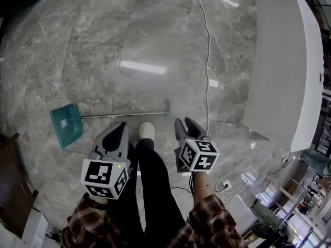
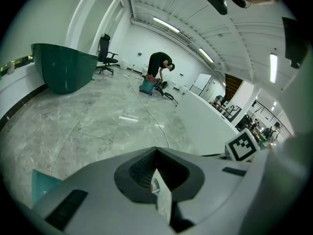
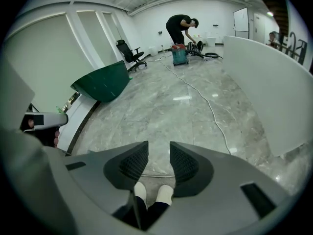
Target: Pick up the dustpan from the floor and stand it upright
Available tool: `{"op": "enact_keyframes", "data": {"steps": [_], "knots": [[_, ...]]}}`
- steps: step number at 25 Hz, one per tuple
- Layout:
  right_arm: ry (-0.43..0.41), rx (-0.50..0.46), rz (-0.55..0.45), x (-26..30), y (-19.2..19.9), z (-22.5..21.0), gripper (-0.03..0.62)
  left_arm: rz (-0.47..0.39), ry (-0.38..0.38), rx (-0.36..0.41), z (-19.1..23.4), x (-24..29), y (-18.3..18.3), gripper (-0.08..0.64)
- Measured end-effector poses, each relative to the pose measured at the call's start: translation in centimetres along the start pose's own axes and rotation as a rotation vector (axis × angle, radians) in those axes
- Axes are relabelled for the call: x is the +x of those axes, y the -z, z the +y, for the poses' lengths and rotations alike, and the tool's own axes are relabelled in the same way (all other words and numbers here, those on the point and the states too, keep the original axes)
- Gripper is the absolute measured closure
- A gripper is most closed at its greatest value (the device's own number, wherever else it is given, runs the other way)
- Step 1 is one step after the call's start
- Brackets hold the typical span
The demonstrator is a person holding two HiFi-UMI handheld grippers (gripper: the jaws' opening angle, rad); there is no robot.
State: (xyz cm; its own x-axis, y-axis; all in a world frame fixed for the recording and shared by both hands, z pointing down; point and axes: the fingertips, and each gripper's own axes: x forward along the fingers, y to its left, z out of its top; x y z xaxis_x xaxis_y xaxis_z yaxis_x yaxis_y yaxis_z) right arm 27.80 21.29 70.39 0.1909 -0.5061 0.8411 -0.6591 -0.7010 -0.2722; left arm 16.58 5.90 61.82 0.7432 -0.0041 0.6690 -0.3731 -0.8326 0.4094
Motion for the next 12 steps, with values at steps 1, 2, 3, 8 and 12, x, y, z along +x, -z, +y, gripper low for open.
{"op": "enact_keyframes", "data": {"steps": [1,2,3,8,12], "knots": [[0.002,0.002,0.004,0.8,0.8,-0.6,0.466,0.003,0.004,0.008,0.2,1.2,0.7,0.559],[0.005,0.005,0.007,1.7,1.7,-1.2,0.466,0.006,0.009,0.016,0.4,2.4,1.5,0.558],[0.007,0.009,0.009,2.6,2.5,-1.8,0.465,0.010,0.014,0.023,0.7,3.7,2.3,0.560],[0.008,0.035,0.034,8.8,6.7,-4.7,0.450,0.044,0.036,0.060,2.9,10.3,6.3,0.558],[0.016,0.036,0.076,14.5,9.9,-7.0,0.448,0.070,0.048,0.070,6.7,14.3,8.7,0.558]]}}
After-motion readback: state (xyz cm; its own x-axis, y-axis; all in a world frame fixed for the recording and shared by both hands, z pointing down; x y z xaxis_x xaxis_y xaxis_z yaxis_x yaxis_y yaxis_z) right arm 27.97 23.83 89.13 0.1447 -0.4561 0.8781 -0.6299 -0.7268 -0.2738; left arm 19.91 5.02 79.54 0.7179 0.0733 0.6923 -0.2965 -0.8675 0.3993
